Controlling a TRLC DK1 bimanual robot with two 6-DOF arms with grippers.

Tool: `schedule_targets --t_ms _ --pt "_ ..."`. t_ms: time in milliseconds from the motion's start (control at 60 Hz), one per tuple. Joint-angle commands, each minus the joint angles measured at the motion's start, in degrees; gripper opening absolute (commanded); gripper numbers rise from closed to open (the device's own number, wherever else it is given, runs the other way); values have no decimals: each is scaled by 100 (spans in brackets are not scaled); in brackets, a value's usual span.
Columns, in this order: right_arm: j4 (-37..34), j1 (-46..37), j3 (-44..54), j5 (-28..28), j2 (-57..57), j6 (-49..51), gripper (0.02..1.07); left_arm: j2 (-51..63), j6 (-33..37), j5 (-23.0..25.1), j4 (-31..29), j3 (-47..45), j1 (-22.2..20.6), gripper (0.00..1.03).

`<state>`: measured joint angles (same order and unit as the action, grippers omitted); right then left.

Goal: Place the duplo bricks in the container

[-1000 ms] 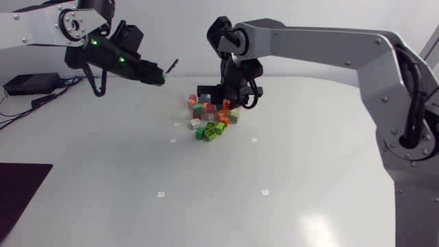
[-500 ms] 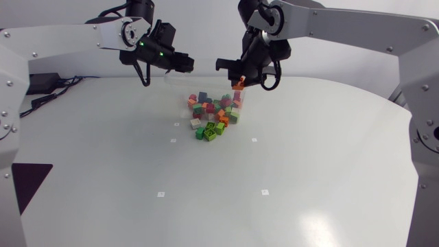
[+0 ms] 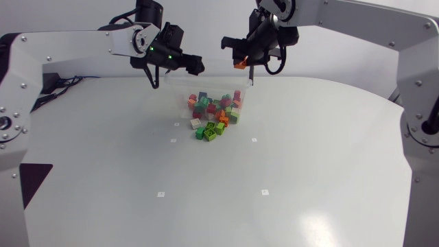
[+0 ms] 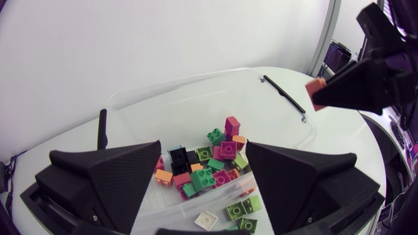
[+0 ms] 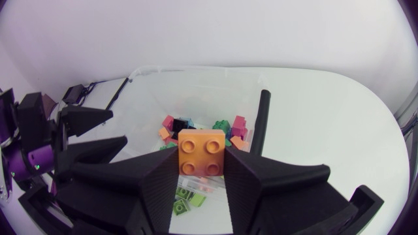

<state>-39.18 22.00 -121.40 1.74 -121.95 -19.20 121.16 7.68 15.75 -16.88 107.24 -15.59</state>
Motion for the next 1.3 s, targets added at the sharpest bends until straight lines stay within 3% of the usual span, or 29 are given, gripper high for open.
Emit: schedule_targets --t_ms 0,300,483,533,567,600,650,683,767,817,850,900,1117,1283 --pt "59 -38 -270 55 -391 110 31 -717 155 -28 221 -652 13 98" --pt "42 -73 -1606 64 -1489 224 31 -2325 726 -19 722 -2717 21 98" --pt "-723 -82 -3082 55 -2430 268 32 -2853 1271 157 862 -3833 48 98" --pt "-1048 -82 -3654 46 -2738 285 40 -2932 1438 253 906 -4106 92 98" --pt "-1725 -82 -5042 20 -3397 364 56 -2985 1658 455 941 -4343 162 98" --pt "-2120 -73 -6211 -33 -3942 435 64 -2985 1754 526 941 -4431 180 98" --pt "-2445 -3 -7169 -235 -4364 611 71 -2949 1842 605 941 -4501 206 98" --pt "-2533 50 -7169 -358 -4346 619 74 -2932 1851 649 941 -4510 215 98" --pt "-2401 94 -4216 -402 -2948 189 74 -2730 1860 737 933 -4493 241 98" --pt "-2902 200 -4401 -411 -2940 154 79 -2651 1851 816 924 -4466 250 98" --pt "-3245 261 -4743 -402 -3063 145 90 -2642 1842 816 933 -4458 241 98" --pt "-3140 279 -4462 -411 -2852 145 102 -2642 1807 816 845 -4361 241 98" --pt "-3157 314 -3820 -174 -2237 154 102 -2853 1728 825 546 -4203 206 98" --pt "-3447 446 -2625 -77 -1217 145 102 -3064 1719 825 511 -4466 162 98"
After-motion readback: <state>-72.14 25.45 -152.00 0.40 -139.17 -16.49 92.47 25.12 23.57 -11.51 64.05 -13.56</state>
